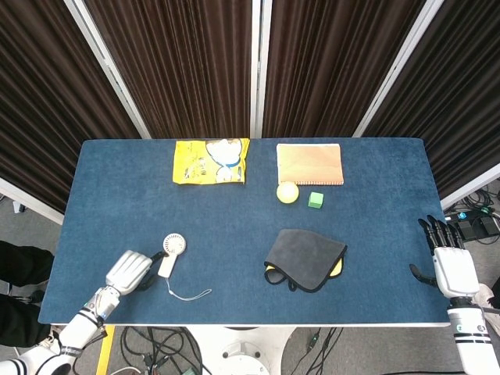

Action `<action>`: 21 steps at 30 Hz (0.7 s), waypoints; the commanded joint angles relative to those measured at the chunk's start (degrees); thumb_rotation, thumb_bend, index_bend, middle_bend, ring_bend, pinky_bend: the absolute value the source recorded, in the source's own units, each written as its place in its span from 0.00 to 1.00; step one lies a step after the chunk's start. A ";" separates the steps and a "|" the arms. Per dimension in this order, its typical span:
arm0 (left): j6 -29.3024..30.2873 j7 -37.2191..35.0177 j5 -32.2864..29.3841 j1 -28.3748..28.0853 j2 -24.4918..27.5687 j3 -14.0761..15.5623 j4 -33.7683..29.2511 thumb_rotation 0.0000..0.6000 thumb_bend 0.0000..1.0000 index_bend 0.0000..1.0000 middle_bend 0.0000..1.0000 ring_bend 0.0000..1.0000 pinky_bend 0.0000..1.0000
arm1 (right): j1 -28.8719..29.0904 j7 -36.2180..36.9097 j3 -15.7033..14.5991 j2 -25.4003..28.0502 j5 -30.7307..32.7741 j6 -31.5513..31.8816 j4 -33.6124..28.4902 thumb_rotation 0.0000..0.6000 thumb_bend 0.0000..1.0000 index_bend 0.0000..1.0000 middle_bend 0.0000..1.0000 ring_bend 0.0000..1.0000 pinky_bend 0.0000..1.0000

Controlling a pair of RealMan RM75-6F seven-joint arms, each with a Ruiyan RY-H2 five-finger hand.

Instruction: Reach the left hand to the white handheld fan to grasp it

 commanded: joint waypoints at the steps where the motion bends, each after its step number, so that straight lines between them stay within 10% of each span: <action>1: -0.54 -0.23 -0.18 -0.14 0.01 0.16 0.10 1.00 0.43 0.25 0.90 0.87 0.91 | 0.03 0.00 0.00 -0.02 0.01 -0.06 0.01 1.00 0.16 0.00 0.00 0.00 0.00; 21: 10.66 3.41 -0.90 2.89 5.13 -4.43 -7.25 1.00 0.38 0.22 0.84 0.84 0.88 | 0.09 0.36 0.25 0.62 -0.24 0.32 -0.94 1.00 0.16 0.00 0.00 0.00 0.00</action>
